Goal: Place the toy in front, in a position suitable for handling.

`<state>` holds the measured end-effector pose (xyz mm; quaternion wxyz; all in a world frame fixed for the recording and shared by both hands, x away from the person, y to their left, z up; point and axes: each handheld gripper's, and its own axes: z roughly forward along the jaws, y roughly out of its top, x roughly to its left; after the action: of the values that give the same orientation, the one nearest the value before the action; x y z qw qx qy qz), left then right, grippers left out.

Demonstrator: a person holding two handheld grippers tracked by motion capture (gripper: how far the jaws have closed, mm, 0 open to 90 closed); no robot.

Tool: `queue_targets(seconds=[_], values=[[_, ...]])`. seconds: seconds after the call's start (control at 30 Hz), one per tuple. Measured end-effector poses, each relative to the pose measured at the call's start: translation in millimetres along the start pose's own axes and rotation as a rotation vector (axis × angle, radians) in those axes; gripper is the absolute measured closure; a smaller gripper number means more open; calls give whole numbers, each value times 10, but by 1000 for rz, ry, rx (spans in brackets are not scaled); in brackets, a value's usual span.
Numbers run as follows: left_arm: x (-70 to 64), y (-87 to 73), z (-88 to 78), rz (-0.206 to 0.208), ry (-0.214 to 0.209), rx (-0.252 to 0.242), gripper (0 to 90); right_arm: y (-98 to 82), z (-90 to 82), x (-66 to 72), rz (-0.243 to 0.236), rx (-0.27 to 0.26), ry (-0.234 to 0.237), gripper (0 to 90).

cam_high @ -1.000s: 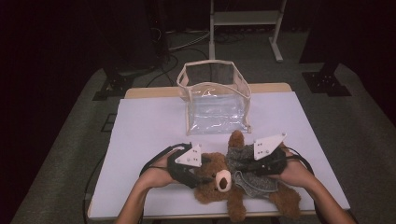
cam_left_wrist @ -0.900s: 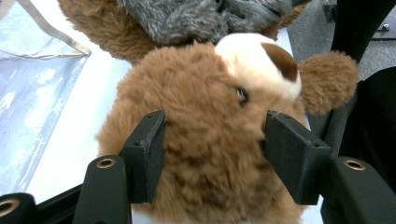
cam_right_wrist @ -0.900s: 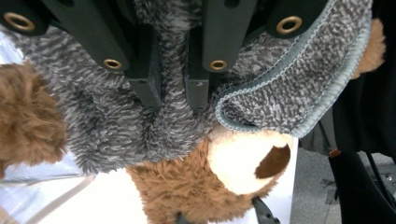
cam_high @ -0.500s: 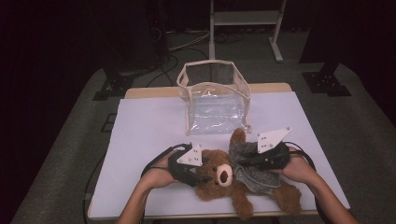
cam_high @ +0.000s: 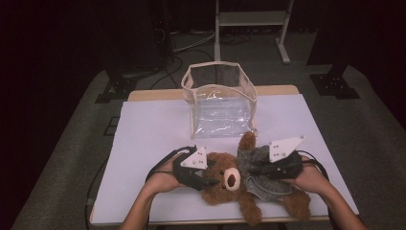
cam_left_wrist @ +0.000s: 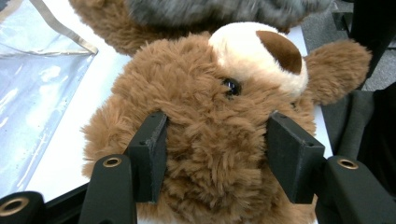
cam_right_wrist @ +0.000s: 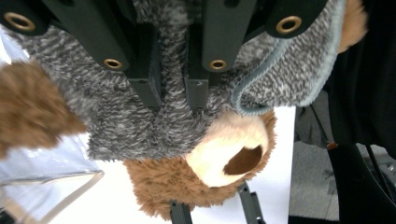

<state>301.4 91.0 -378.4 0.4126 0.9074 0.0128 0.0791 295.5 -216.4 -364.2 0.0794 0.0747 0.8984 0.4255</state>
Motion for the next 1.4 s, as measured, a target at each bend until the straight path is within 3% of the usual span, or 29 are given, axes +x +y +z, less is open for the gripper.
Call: queue_targets(seconds=[0.1,0.23,0.37,0.47,0.63,0.7,0.8,0.97,1.03,1.13,1.2,1.4], values=[[-15,-24,-53,8,-10,3,440,-63,-134,93,-4,-14,-21,783],[-47,-53,-100,6,-4,14,448,-174,-238,169,-5,4,-56,783],[-67,-77,-76,-1,-1,26,448,-236,-259,149,8,2,-68,785],[-64,-67,64,-9,7,41,450,-248,-225,93,14,1,-68,785],[23,11,151,-14,17,34,461,-224,-224,-1,33,-5,-89,786],[50,48,184,-12,14,34,461,-150,-226,22,8,-7,-100,787],[70,119,289,-9,1,20,460,9,-197,113,-34,-51,-68,788],[99,205,392,3,1,30,454,113,-57,203,-89,-6,-42,787],[110,193,358,-1,3,24,448,35,-71,161,-58,-11,-40,787],[118,164,285,-9,4,14,444,-138,-100,100,-33,49,-84,788],[104,163,243,-5,1,0,447,-243,-141,74,17,8,-66,787],[67,235,307,21,-4,26,443,-136,-140,136,-16,-14,-70,787]])
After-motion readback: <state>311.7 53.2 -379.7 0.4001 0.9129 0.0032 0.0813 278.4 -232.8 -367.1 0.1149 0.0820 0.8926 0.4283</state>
